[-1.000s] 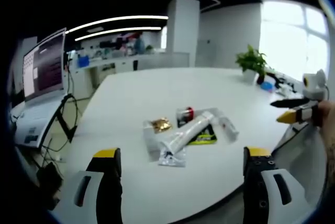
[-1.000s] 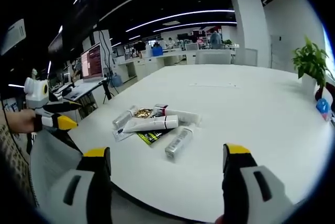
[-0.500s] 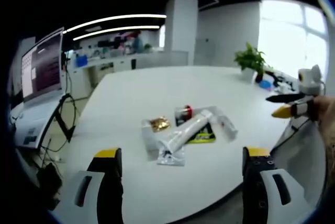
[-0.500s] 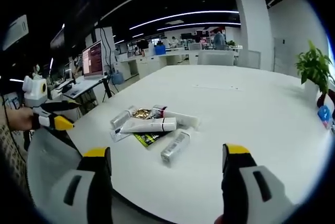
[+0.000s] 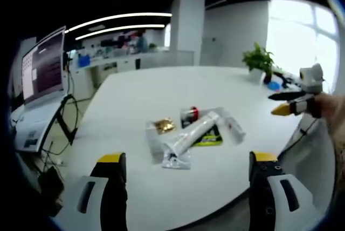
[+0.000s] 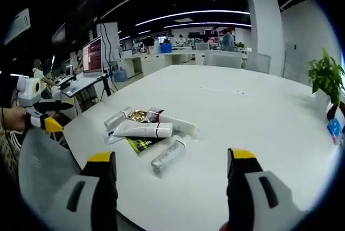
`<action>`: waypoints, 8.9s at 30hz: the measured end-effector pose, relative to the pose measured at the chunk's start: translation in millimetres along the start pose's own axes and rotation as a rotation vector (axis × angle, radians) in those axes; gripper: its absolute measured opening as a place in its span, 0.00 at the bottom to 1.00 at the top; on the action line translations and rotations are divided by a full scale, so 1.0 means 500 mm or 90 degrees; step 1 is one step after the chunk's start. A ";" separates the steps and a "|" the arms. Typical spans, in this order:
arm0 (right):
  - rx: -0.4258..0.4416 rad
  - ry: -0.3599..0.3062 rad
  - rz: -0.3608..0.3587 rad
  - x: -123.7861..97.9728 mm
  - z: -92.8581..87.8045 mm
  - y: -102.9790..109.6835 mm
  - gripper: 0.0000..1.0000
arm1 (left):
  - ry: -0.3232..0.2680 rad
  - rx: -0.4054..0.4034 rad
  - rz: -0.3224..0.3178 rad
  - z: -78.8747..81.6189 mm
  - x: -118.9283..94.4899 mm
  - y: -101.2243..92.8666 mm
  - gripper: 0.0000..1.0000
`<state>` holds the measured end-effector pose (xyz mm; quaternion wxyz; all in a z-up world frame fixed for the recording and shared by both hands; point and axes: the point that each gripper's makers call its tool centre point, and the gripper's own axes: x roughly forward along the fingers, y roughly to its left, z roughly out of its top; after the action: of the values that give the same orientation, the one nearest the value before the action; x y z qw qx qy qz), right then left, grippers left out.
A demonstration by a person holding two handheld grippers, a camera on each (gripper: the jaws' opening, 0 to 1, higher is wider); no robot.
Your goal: Arrange the skincare products in the storage area until every visible bottle or jar stands upright without overlapping.
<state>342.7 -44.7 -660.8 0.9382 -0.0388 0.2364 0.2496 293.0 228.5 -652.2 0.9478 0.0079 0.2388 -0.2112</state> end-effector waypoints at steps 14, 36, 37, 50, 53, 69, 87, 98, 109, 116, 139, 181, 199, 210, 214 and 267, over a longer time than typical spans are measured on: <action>-0.055 0.018 0.032 0.072 0.031 -0.032 0.82 | 0.003 -0.021 0.009 -0.002 0.001 0.010 0.91; -0.210 0.085 0.149 0.255 0.066 -0.003 0.75 | 0.003 -0.050 0.018 -0.003 0.002 0.022 0.87; -0.213 0.086 0.156 0.266 0.067 0.000 0.74 | 0.003 -0.051 0.019 -0.003 0.002 0.022 0.87; -0.349 0.176 0.213 0.367 0.068 0.000 0.55 | -0.002 -0.061 0.027 -0.002 0.001 0.031 0.86; -0.387 0.198 0.237 0.390 0.062 0.010 0.48 | -0.004 -0.063 0.028 -0.002 0.001 0.032 0.86; -0.450 0.337 0.367 0.461 0.004 0.068 0.30 | -0.014 -0.077 0.039 0.001 -0.001 0.042 0.85; -0.552 0.428 0.383 0.468 -0.028 0.065 0.28 | -0.017 -0.068 0.039 0.004 0.010 0.042 0.84; -0.511 0.376 0.388 0.445 0.000 0.069 0.27 | -0.023 -0.059 0.042 0.007 0.016 0.046 0.83; -0.457 0.253 0.393 0.413 0.056 0.056 0.27 | -0.018 -0.037 0.033 0.007 0.016 0.036 0.82; -0.400 0.193 0.383 0.373 0.083 0.030 0.27 | -0.013 -0.025 0.027 0.006 0.017 0.028 0.82; -0.120 -0.014 0.311 0.235 0.075 -0.088 0.27 | 0.048 0.036 0.011 -0.023 0.028 0.006 0.81; -0.228 0.121 0.250 0.163 0.058 -0.100 0.27 | 0.035 0.068 0.004 -0.018 0.024 -0.004 0.80; -0.279 0.093 0.447 0.197 0.078 -0.095 0.26 | 0.054 0.059 0.020 -0.028 0.027 0.008 0.80; -0.319 0.087 0.538 0.212 0.084 -0.084 0.26 | 0.077 0.036 0.041 -0.040 0.031 0.022 0.80; -0.327 0.085 0.565 0.214 0.083 -0.088 0.26 | 0.086 0.037 0.047 -0.045 0.032 0.025 0.80; -0.156 0.153 0.302 0.137 0.010 -0.108 0.60 | 0.022 0.052 0.022 -0.011 0.020 0.005 0.82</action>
<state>423.4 -60.1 -690.4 0.8072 -0.1249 0.3160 0.4828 299.5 227.2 -662.0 0.9459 0.0546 0.2460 -0.2041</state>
